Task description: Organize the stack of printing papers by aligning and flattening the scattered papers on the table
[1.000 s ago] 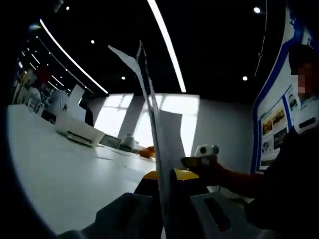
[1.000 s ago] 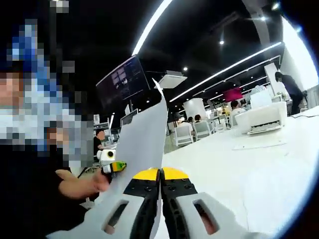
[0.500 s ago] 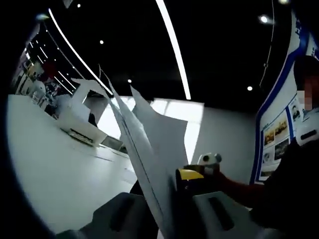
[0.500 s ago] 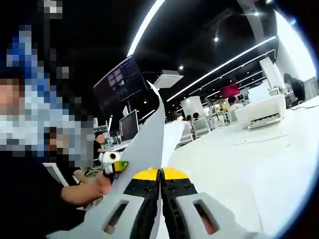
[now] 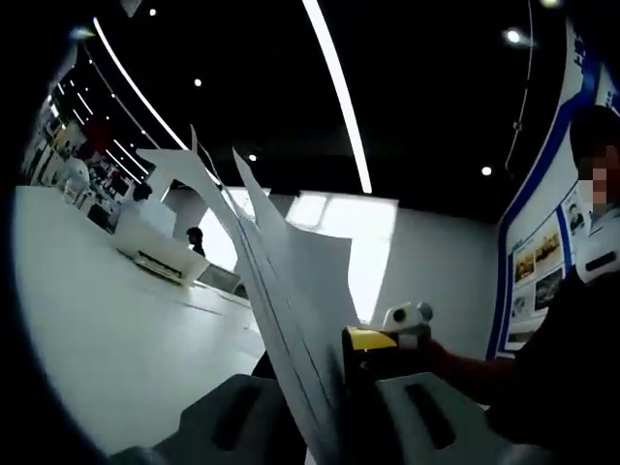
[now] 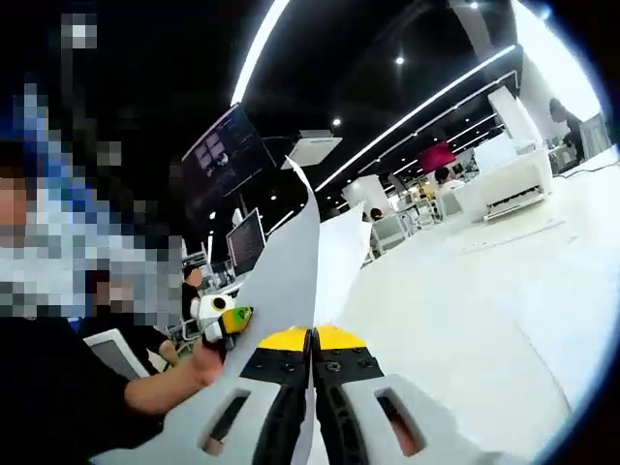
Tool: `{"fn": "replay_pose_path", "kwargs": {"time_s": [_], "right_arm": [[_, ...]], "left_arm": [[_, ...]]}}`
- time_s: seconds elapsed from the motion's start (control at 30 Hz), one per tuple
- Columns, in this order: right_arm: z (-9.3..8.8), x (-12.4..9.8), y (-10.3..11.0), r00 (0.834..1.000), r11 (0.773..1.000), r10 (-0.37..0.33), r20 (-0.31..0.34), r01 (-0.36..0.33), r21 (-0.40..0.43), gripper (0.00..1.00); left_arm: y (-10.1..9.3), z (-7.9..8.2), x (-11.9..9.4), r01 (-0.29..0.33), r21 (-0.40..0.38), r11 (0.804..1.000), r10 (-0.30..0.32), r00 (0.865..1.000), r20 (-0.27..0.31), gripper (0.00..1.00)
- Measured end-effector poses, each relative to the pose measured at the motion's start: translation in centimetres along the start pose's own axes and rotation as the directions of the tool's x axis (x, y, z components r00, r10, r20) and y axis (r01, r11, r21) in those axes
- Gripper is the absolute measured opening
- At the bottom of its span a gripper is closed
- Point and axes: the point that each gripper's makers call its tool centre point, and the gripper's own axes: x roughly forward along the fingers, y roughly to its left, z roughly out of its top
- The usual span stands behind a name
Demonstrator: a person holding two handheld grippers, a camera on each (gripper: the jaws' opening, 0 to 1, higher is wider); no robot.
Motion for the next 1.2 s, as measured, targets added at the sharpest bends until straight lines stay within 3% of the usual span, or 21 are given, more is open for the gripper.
{"fn": "replay_pose_path", "kwargs": {"time_s": [0.47,0.67,0.97,1.2], "right_arm": [[-0.7,0.6,0.6,1.000,1.000,0.011,-0.019,-0.012,-0.018,0.00],[-1.1,0.3,0.3,1.000,0.997,-0.008,-0.030,0.006,-0.074,0.00],[-0.9,-1.8,-0.5,0.998,0.989,-0.057,-0.039,0.052,-0.140,0.12],[-0.7,-3.9,-1.4,0.989,0.965,-0.135,-0.055,0.119,-0.232,0.22]], "left_arm": [[-0.2,0.0,-0.2,0.009,0.043,0.999,-0.008,1.000,-0.006,0.06],[-0.3,0.0,-0.3,0.008,0.073,0.997,-0.007,1.000,-0.015,0.06],[0.7,-0.2,-0.3,-0.052,0.113,0.992,0.054,0.998,-0.020,0.06],[0.8,-1.8,0.2,-0.072,0.210,0.975,0.096,0.990,-0.105,0.06]]}}
